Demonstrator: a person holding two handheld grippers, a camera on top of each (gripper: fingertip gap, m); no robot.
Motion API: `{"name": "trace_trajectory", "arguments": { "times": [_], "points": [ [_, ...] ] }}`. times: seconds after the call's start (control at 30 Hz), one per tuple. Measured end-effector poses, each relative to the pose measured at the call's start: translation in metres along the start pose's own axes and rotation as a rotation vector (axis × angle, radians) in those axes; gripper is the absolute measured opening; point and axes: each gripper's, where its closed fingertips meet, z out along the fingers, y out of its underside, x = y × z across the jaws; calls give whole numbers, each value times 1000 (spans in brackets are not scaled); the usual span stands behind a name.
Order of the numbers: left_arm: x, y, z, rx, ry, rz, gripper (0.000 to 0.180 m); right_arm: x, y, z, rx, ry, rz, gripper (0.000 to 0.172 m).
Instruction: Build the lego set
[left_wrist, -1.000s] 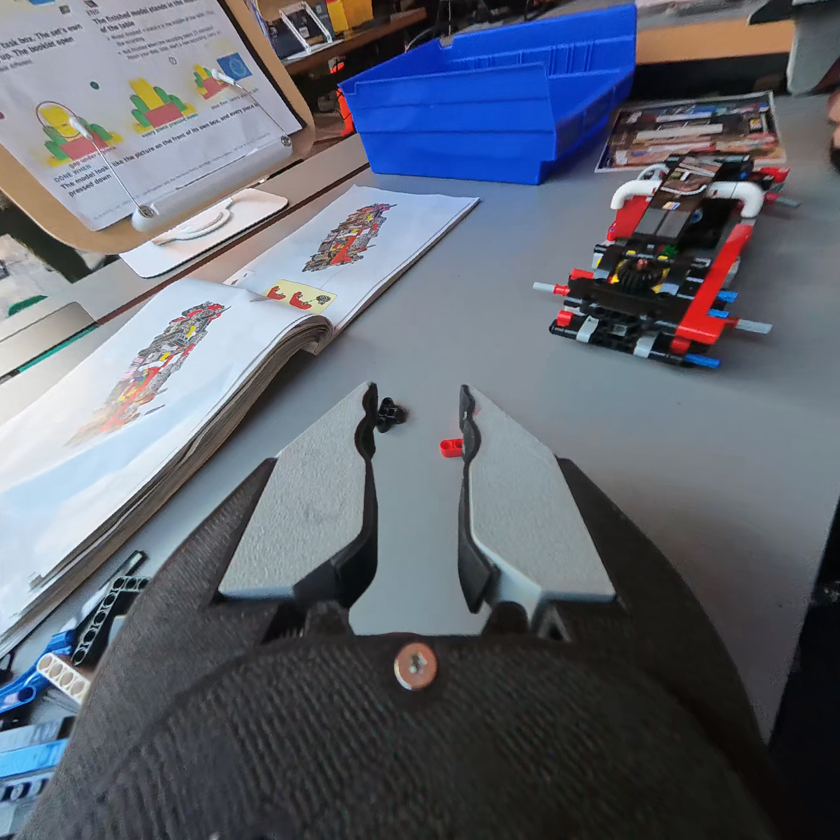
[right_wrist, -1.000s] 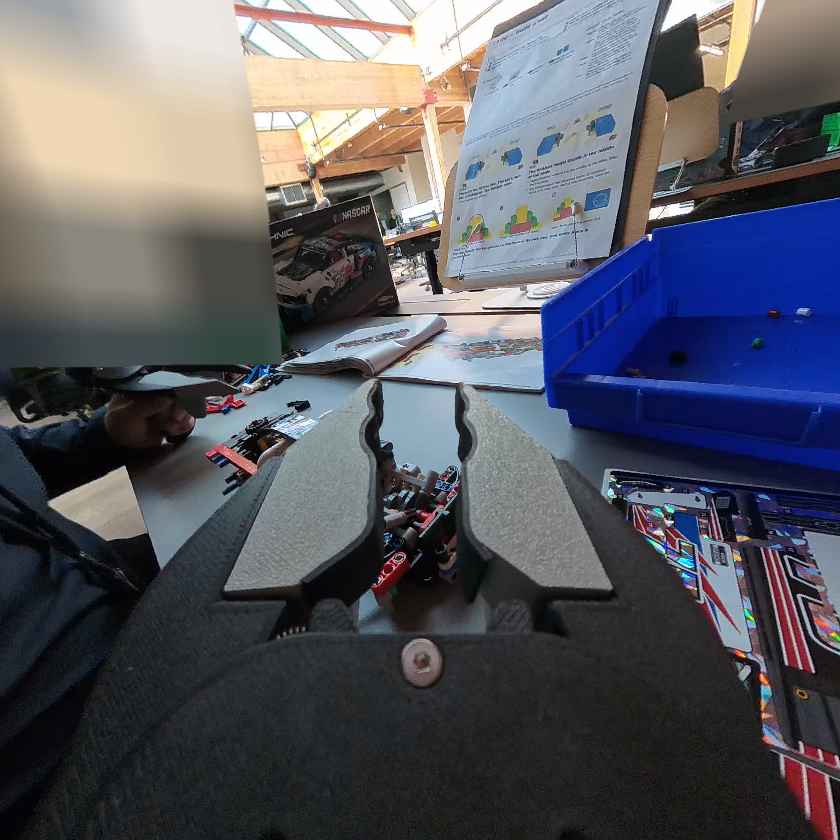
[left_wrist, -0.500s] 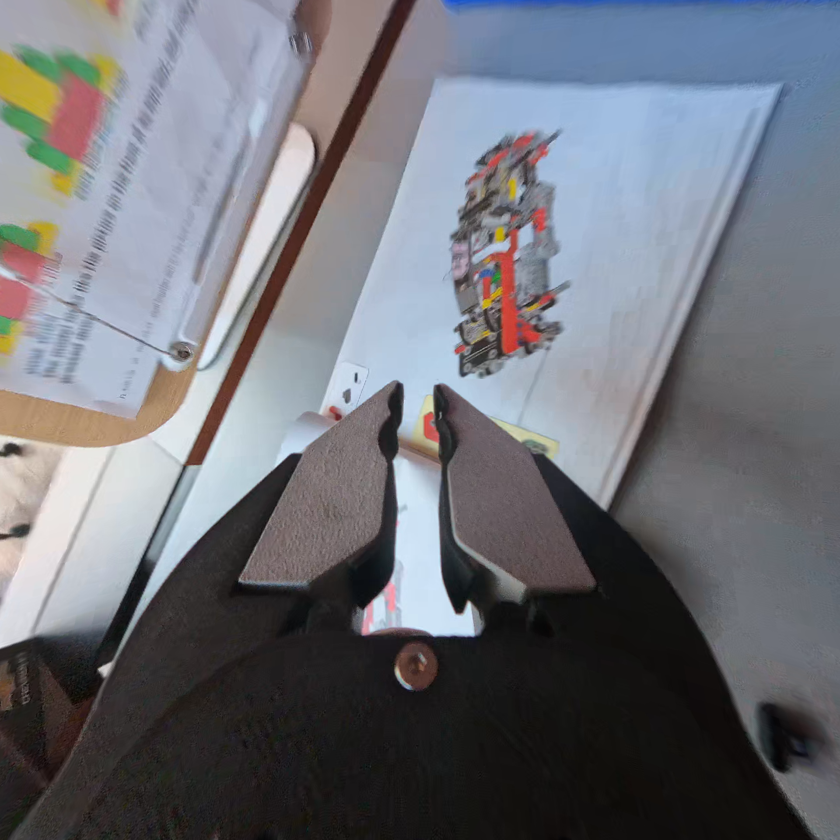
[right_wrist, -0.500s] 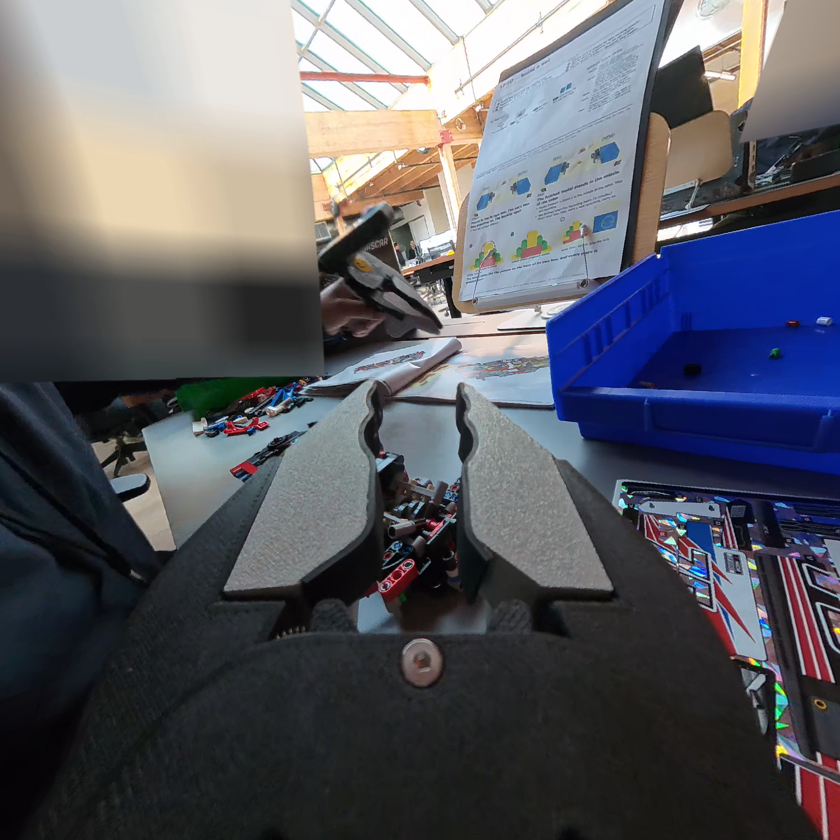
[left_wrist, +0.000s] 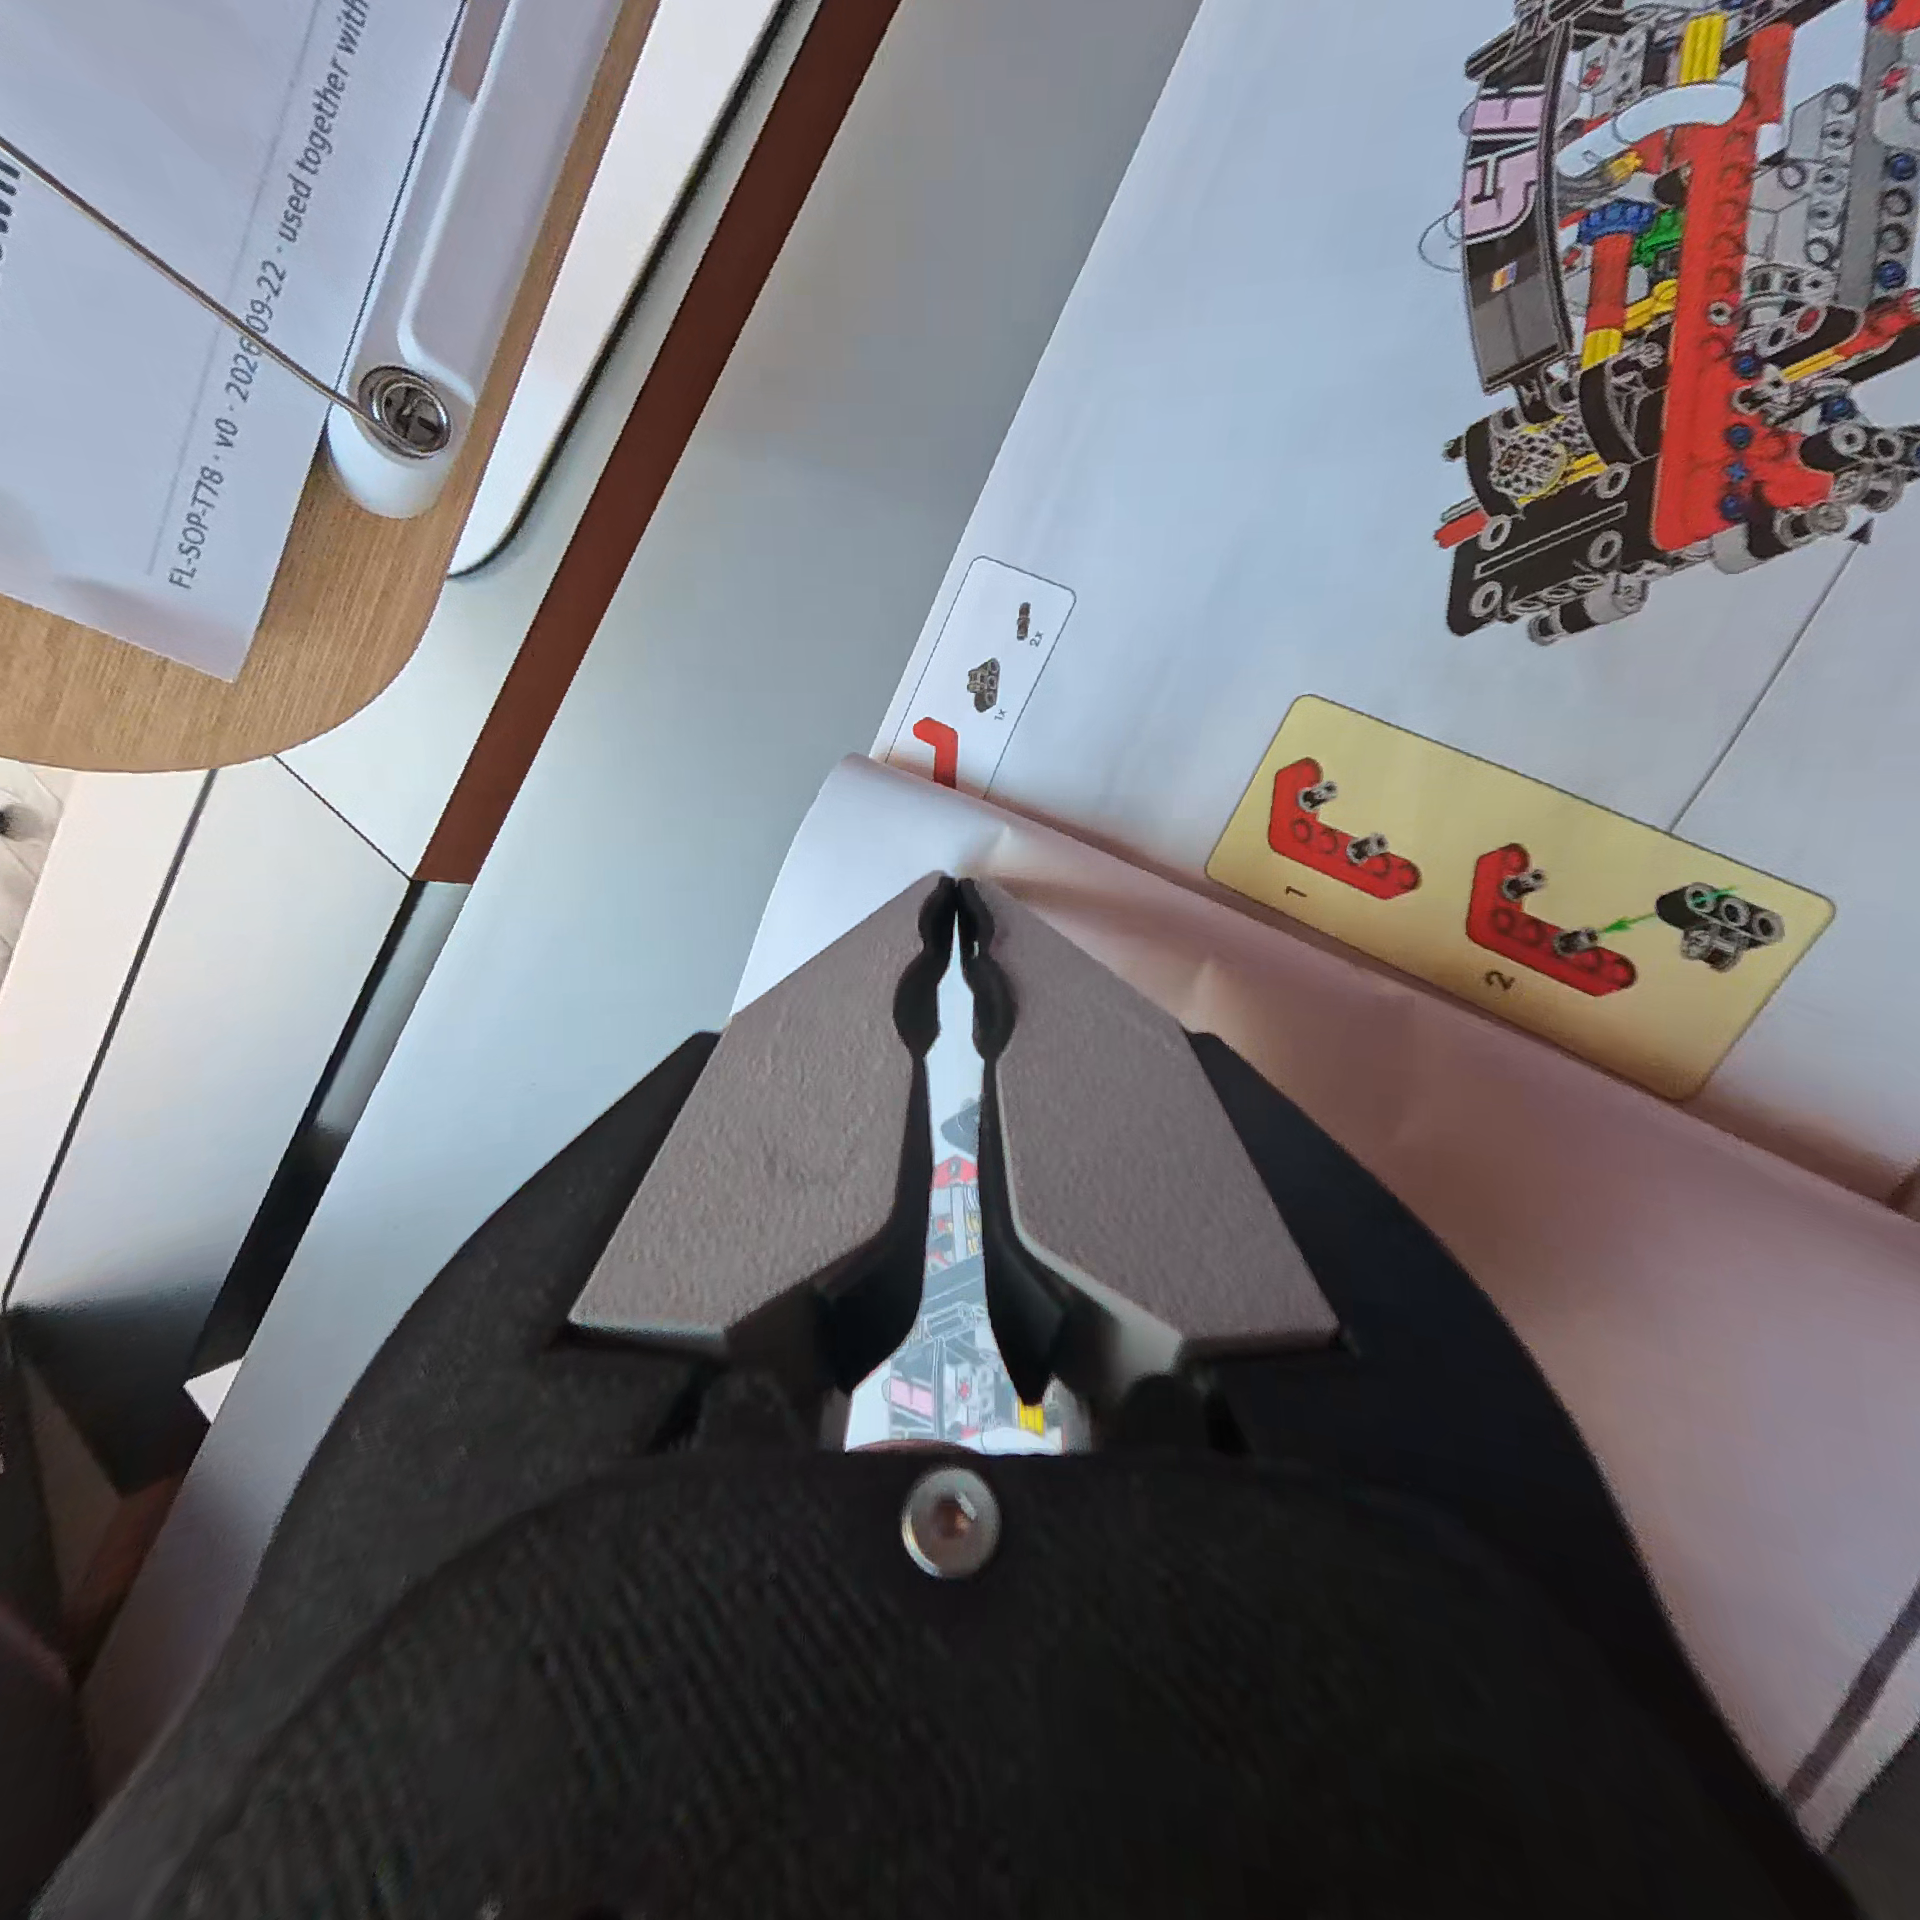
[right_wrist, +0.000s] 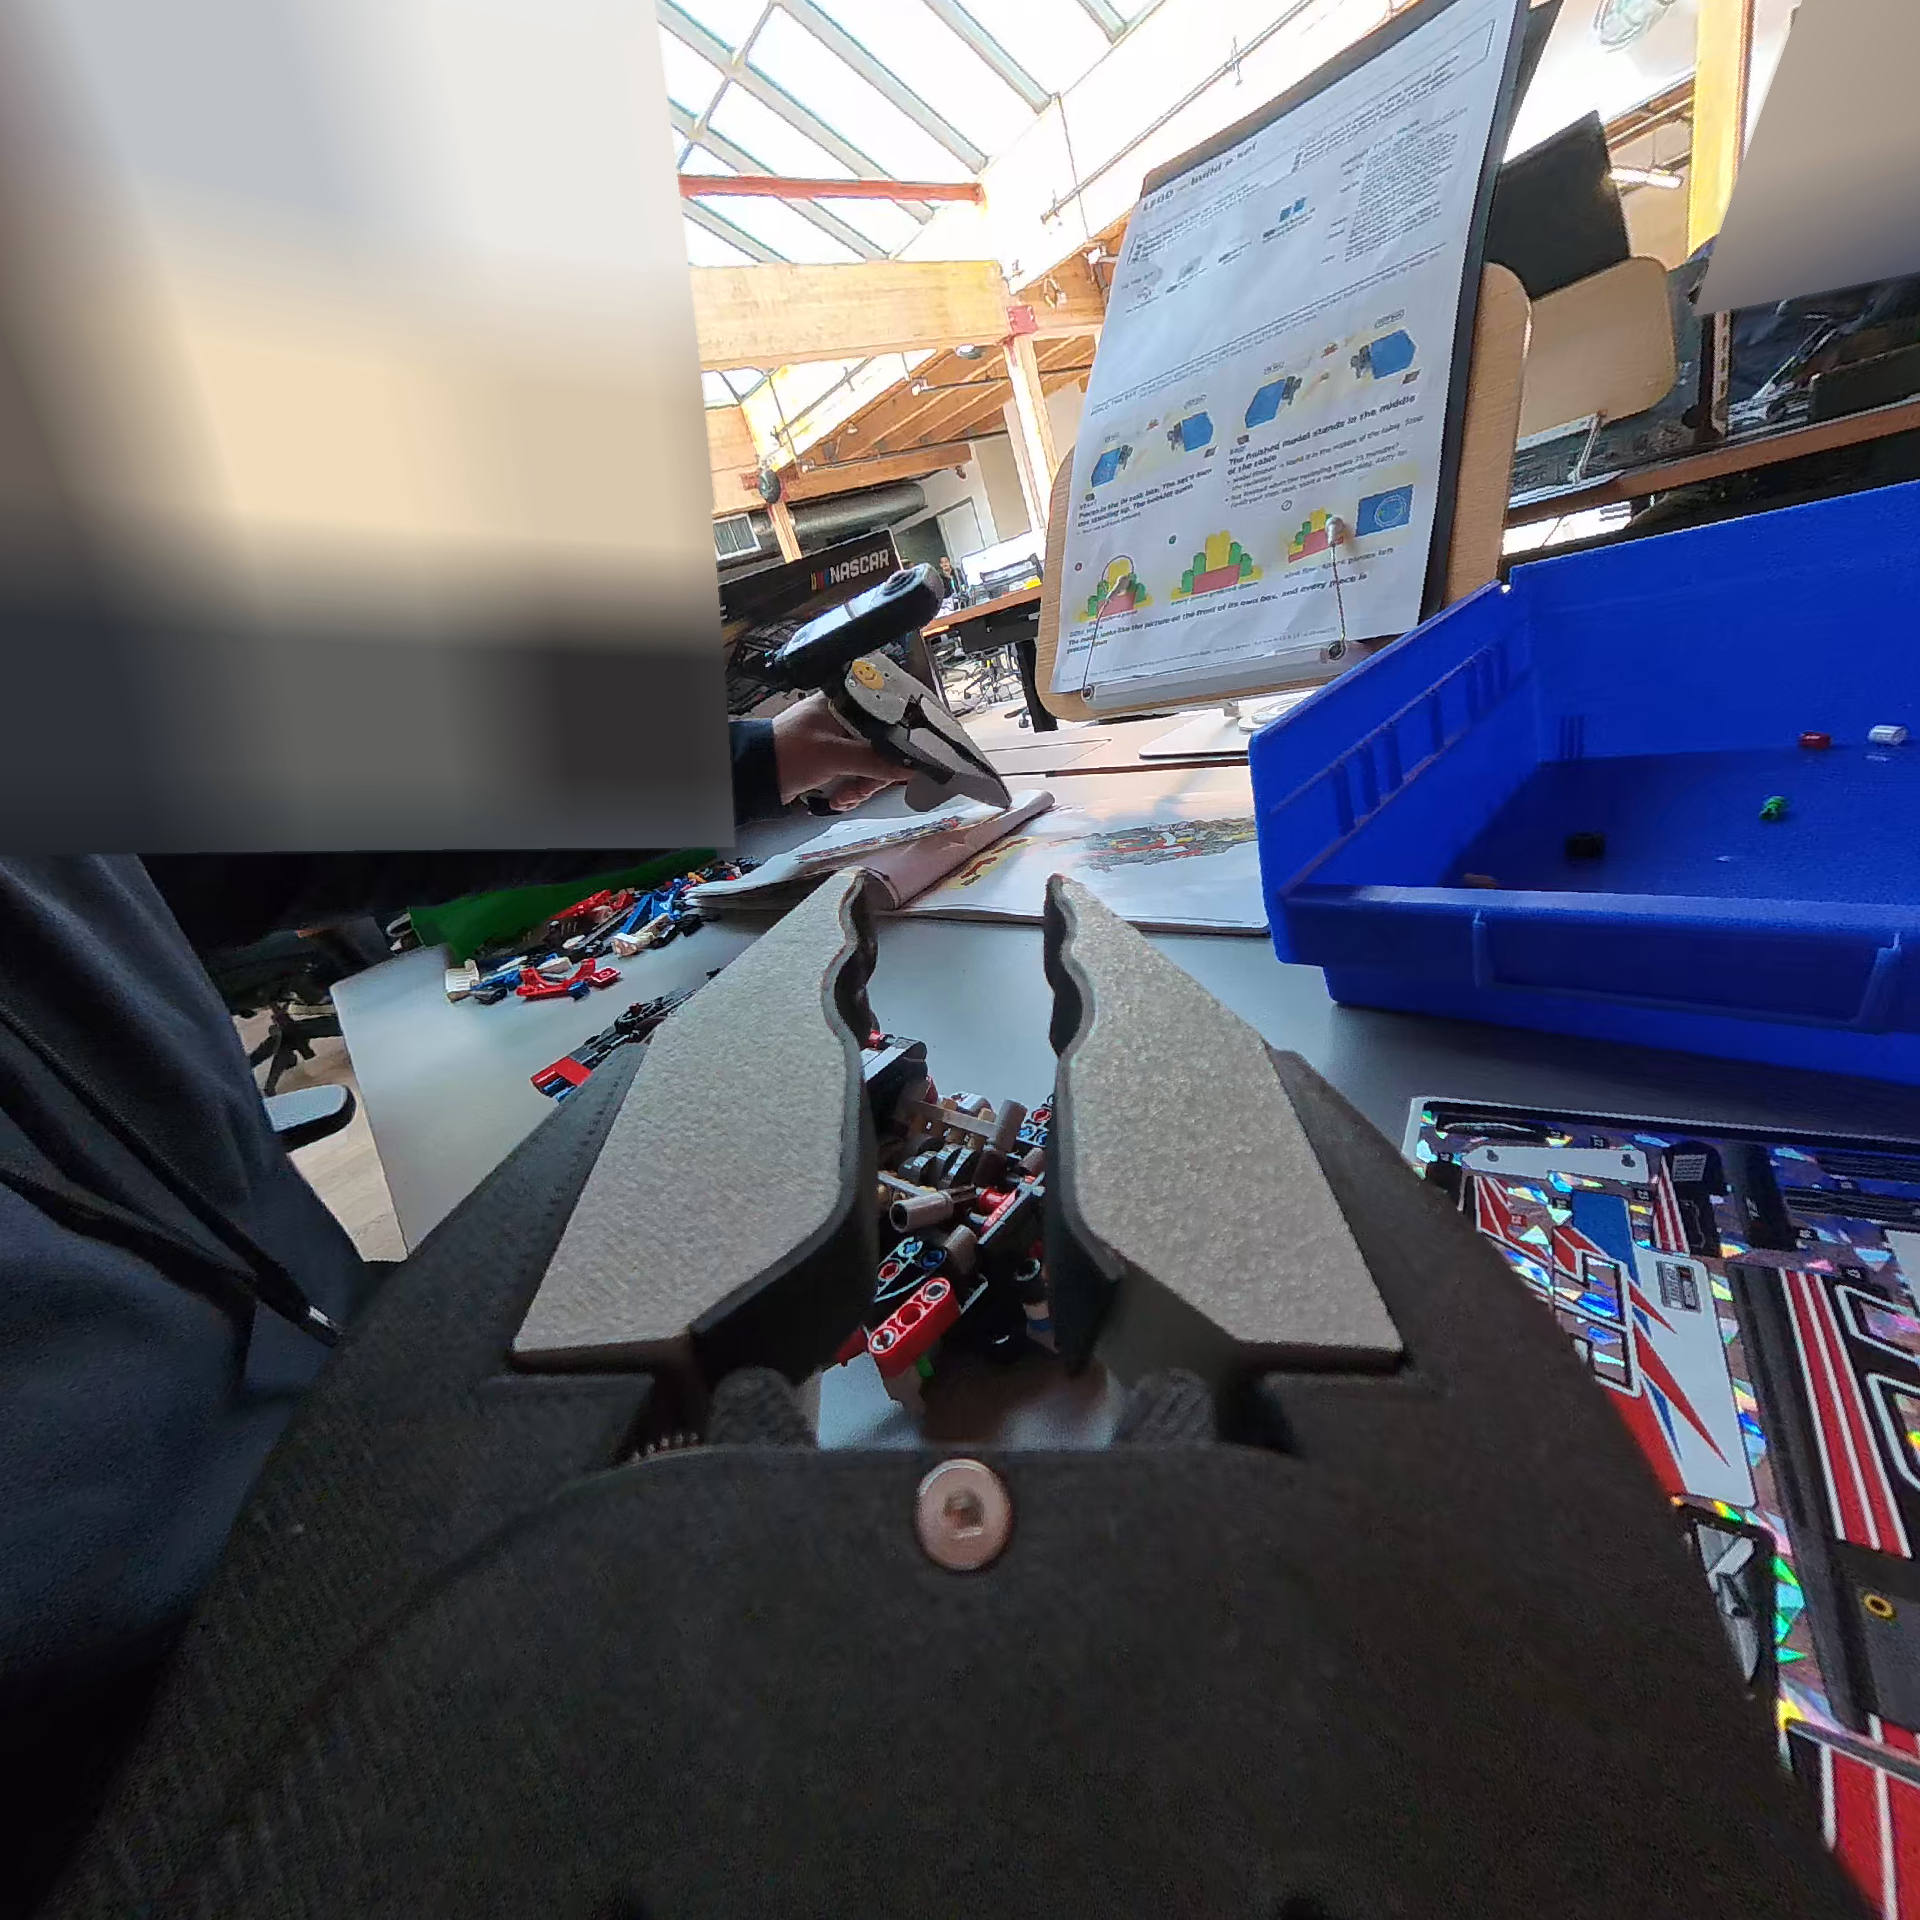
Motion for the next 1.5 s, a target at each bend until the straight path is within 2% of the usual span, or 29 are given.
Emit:
{"name": "trace_trajectory", "arguments": {
  "times": [0.13,0.27,0.37,0.47,0.53,0.6,0.63,0.67,0.7,0.73,0.83,0.87,0.93,1.0,1.07,1.17,1.27,1.3,1.37,1.5],
  "points": [
    [-3,6,0,-7,-17,45,0,0,-1,2,2,2,4,29],
    [-3,8,1,21,26,-17,0,1,-1,4,-4,-2,6,30],
    [-4,7,1,37,44,-71,0,-3,-2,8,-23,20,-66,23],
    [-5,6,-2,50,43,-109,0,-26,-24,22,-48,-9,-165,27],
    [-1,3,-9,68,71,-150,14,-41,-38,48,-146,-25,-240,35],
    [15,-5,-22,108,178,-177,33,-54,-45,81,-262,-42,-331,35],
    [22,-6,-28,109,224,-187,45,-57,-46,100,-326,-49,-367,35],
    [31,-5,-34,90,272,-190,65,-58,-43,119,-393,-60,-389,37],
    [40,-2,-41,55,309,-181,75,-59,-40,138,-452,-81,-402,39],
    [46,2,-49,33,329,-156,77,-58,-36,158,-498,-102,-414,40],
    [53,8,-78,53,333,-57,61,-38,-16,217,-622,-117,-385,38],
    [49,14,-83,41,316,-54,61,-28,-7,238,-660,-113,-367,37],
    [51,29,-85,-34,339,-108,72,1,17,273,-764,-72,-360,38],
    [66,37,-91,-69,431,-192,76,27,49,297,-876,-48,-334,39],
    [78,36,-98,-28,457,-205,77,39,79,310,-970,-56,-264,39],
    [77,38,-99,13,363,-158,73,50,102,322,-1013,-54,-267,35],
    [90,39,-89,-27,387,-178,89,64,117,329,-1087,-17,-270,43],
    [89,39,-83,-41,355,-177,94,66,122,332,-1105,-17,-243,44],
    [79,32,-71,-34,280,-180,97,68,126,339,-1120,-15,-214,46],
    [35,5,-54,27,177,-314,90,84,140,342,-1209,29,-224,51]
  ]
}}
